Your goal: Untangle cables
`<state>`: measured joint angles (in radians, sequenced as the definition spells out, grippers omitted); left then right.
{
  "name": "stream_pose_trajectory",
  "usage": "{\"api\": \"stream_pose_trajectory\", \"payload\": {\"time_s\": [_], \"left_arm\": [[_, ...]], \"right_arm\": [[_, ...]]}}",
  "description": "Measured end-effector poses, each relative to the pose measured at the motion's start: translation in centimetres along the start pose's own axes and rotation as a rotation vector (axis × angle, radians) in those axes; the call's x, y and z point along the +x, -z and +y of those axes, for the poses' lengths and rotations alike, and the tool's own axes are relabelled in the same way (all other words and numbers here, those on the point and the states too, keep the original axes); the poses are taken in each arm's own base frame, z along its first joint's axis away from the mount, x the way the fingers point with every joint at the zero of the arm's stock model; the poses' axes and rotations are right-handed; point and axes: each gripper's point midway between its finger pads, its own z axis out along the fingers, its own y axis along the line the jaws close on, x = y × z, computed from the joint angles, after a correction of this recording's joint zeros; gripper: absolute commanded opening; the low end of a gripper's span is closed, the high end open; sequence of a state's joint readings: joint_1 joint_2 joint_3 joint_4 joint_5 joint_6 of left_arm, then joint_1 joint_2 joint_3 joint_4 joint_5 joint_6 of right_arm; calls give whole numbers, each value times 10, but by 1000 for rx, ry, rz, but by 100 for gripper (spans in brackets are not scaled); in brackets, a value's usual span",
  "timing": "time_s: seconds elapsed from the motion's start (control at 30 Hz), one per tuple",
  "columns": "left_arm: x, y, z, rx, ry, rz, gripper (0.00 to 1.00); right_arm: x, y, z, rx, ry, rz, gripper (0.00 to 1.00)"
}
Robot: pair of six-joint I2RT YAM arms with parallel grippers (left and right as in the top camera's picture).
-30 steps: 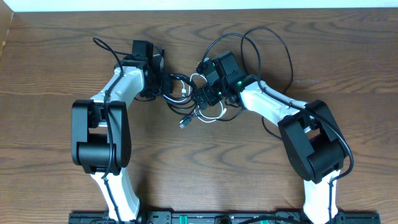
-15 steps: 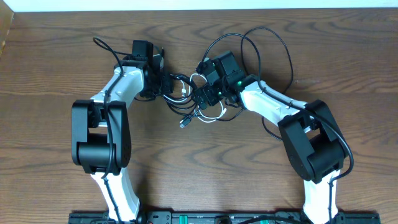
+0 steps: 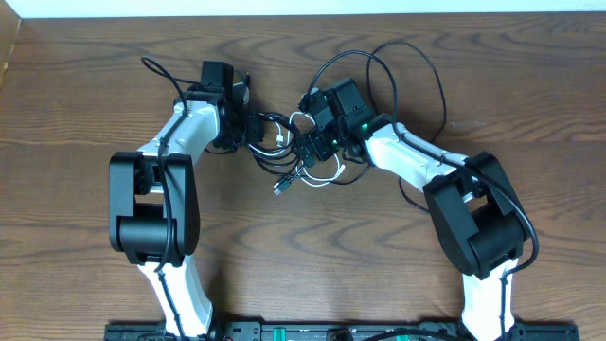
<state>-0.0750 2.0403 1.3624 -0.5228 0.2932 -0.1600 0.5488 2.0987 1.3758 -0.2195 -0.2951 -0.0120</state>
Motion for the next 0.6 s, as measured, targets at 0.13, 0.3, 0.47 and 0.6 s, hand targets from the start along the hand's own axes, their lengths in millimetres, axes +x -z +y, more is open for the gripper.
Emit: {"api": "stream_pose_trajectory", "payload": {"time_s": [0.13, 0.3, 0.47, 0.6], "left_arm": [[0, 0, 0, 0, 0, 0, 49], [0, 0, 0, 0, 0, 0, 50], [0, 0, 0, 0, 0, 0, 49], [0, 0, 0, 0, 0, 0, 36]], "right_arm": [[0, 0, 0, 0, 0, 0, 99], [0, 0, 0, 0, 0, 0, 99], [0, 0, 0, 0, 1, 0, 99], [0, -1, 3, -3, 4, 1, 99]]}}
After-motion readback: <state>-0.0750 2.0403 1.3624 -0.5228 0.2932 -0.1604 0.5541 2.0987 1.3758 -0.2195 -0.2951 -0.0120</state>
